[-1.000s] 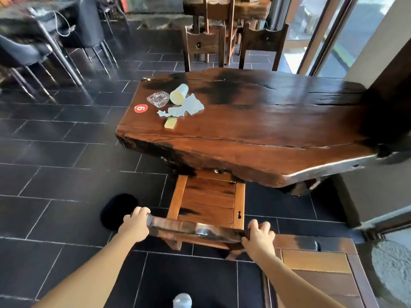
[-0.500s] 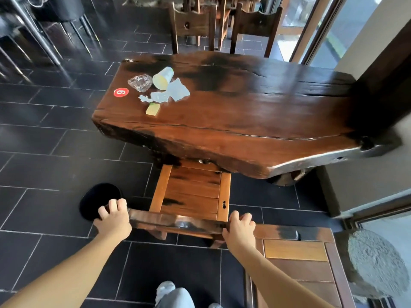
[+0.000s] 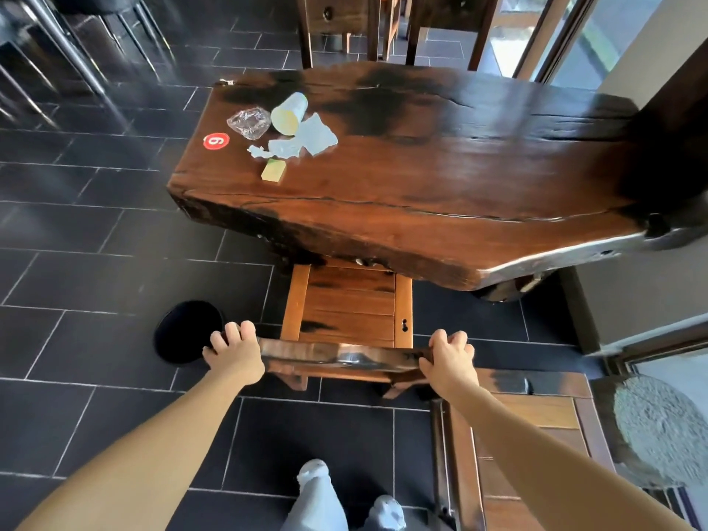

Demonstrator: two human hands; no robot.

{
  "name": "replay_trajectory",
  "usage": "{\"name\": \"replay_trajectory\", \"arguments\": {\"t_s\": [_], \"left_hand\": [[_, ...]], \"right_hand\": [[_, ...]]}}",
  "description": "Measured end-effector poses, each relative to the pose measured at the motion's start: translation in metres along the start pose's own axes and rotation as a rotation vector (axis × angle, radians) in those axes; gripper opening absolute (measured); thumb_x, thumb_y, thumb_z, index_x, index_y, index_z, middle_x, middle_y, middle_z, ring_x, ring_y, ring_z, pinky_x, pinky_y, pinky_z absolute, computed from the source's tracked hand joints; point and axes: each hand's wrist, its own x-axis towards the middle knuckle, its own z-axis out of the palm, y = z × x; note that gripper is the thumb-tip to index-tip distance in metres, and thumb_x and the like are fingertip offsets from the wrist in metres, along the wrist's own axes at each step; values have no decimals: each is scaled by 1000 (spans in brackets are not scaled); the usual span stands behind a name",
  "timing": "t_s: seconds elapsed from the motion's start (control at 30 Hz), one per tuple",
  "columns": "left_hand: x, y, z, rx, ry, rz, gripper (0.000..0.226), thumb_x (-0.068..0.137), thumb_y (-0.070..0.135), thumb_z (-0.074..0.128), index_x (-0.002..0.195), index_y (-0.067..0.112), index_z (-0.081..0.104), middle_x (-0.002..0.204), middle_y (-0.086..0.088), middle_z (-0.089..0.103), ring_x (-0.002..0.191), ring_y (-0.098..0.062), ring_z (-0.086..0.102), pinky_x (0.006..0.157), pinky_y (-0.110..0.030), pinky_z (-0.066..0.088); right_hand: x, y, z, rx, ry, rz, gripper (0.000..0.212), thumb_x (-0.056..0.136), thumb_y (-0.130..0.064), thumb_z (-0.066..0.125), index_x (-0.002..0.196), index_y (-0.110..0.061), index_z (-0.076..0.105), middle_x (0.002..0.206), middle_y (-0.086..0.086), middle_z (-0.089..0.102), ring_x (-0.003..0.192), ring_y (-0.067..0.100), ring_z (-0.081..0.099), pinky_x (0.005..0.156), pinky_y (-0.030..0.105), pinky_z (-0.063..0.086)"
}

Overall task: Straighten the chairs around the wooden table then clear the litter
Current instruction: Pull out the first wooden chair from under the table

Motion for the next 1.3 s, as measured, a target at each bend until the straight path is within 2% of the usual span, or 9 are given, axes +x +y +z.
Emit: {"name": "replay_trajectory", "arguments": {"t_s": [0.2,0.33,0.4,0.53,0.73,0.93,1.07,1.2,1.3], "left_hand": [[6,-16,-12,161,7,201,51,86,17,60,125,15,27,132,-7,29,117,-31,35,90,-39,40],[4,-19,-16,220,7,276,57,89,37,57,131,13,27,136,-7,31,118,-32,40,88,-37,44],[1,-19,-21,226,6,295,58,89,39,57,132,13,28,137,-8,33,119,-32,43,90,-38,45],[-2,-22,-25,260,11,304,58,85,30,64,130,13,32,130,-9,39,114,-31,49,87,-36,47],[3,-17,-33,471,-23,323,66,81,21,66,134,11,27,132,-11,35,97,-24,59,71,-27,47],[5,-5,-31,650,-28,385,74,81,24,67,138,9,23,137,-9,29,112,-25,53,85,-31,52],[10,-6,-27,528,-67,307,73,79,17,70,136,14,25,142,-13,25,118,-31,47,94,-39,50],[15,-2,-27,496,-86,337,67,78,15,68,133,12,30,132,-12,39,118,-30,48,93,-43,50],[22,-5,-29,481,-124,374,60,79,19,67,130,12,36,125,-10,52,114,-29,54,92,-44,51]], "right_hand": [[-3,-6,0,-82,-10,22,46,91,-35,58,126,-15,35,134,12,31,122,30,34,93,46,48],[-17,-8,8,-534,-17,-221,76,88,-24,62,147,-15,14,159,12,-7,147,33,-6,112,62,14],[-29,-14,18,-690,-47,-331,88,85,-23,64,150,-15,5,159,10,-3,146,34,-7,111,65,2],[-28,-26,14,-629,-83,-264,84,84,-31,64,148,-15,12,151,6,24,143,32,8,112,65,-2],[-26,-25,14,-590,-132,-263,86,82,-26,66,149,-17,12,150,5,25,143,33,8,111,65,-4],[-20,-20,11,-588,-121,-272,92,77,-19,69,148,-17,12,146,3,29,139,31,16,111,64,-2],[-22,-19,12,-581,-89,-288,90,75,-16,70,148,-19,16,146,1,30,138,29,18,112,63,-2],[-18,-21,8,-554,-99,-271,86,77,-19,69,147,-20,18,147,0,30,138,28,17,112,63,-2],[-18,-27,5,-491,-133,-244,79,81,-35,65,146,-22,22,149,-1,31,141,27,14,112,63,-4]]}}
